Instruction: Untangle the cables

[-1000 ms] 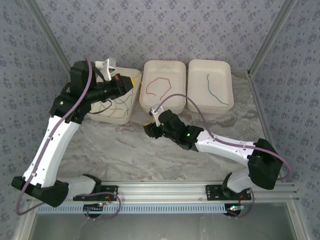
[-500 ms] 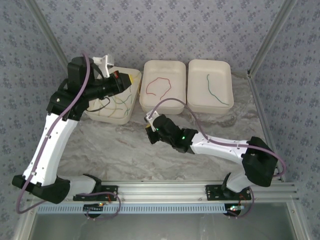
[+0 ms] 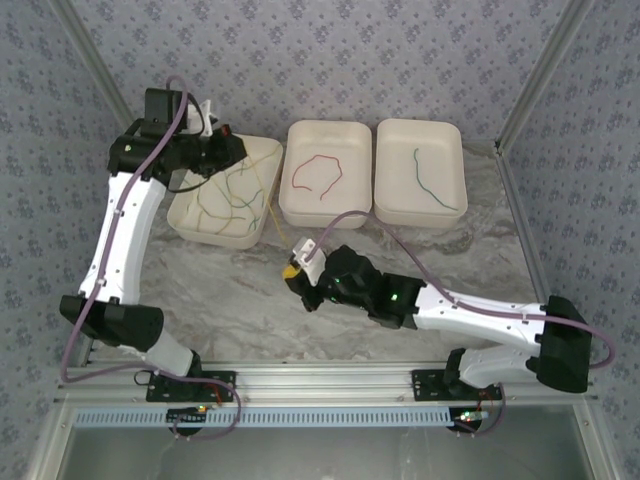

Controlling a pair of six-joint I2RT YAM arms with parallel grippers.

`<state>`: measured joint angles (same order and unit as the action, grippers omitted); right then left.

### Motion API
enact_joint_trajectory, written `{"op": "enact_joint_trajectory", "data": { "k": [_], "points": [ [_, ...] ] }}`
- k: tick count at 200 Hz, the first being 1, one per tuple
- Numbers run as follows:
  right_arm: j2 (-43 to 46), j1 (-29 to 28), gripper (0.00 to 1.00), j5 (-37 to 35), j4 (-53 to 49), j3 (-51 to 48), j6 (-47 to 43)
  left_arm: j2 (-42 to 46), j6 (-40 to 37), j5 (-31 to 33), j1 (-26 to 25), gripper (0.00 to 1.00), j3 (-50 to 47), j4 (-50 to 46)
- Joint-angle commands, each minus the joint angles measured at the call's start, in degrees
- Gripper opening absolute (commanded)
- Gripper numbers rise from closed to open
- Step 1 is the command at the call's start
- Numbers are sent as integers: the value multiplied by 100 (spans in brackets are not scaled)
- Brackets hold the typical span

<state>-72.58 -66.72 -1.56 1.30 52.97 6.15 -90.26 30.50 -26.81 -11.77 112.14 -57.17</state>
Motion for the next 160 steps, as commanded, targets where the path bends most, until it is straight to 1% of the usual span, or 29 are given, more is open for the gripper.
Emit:
{"op": "enact_joint_trajectory", "data": {
  "k": [1,25,42,74,88,106,125,130,160],
  "points": [
    [-261,-333,0,1149,-1354,342,-478,-59,-202,87,157,0,444,641],
    [-150,-559,0,1026,-1349,364,-529,-113,-250,255,166,0,483,562],
    [49,-618,0,1176,-1267,274,-454,-139,-315,418,178,0,476,488],
    [339,-633,0,1509,-1301,149,-374,-168,-404,423,201,0,385,483],
    [425,-538,0,1842,-1336,106,-315,-143,-396,385,199,0,306,530],
    [608,-382,0,2462,-1218,15,-137,-113,-370,370,202,0,158,592],
    [861,-92,0,3128,-1113,-5,141,-50,-400,432,202,0,-7,599],
    [947,-21,0,3264,-1078,3,213,-16,-413,465,201,0,-224,616],
    [1592,444,0,3647,-880,-93,627,280,-483,884,203,0,-978,768]
  ]
}}
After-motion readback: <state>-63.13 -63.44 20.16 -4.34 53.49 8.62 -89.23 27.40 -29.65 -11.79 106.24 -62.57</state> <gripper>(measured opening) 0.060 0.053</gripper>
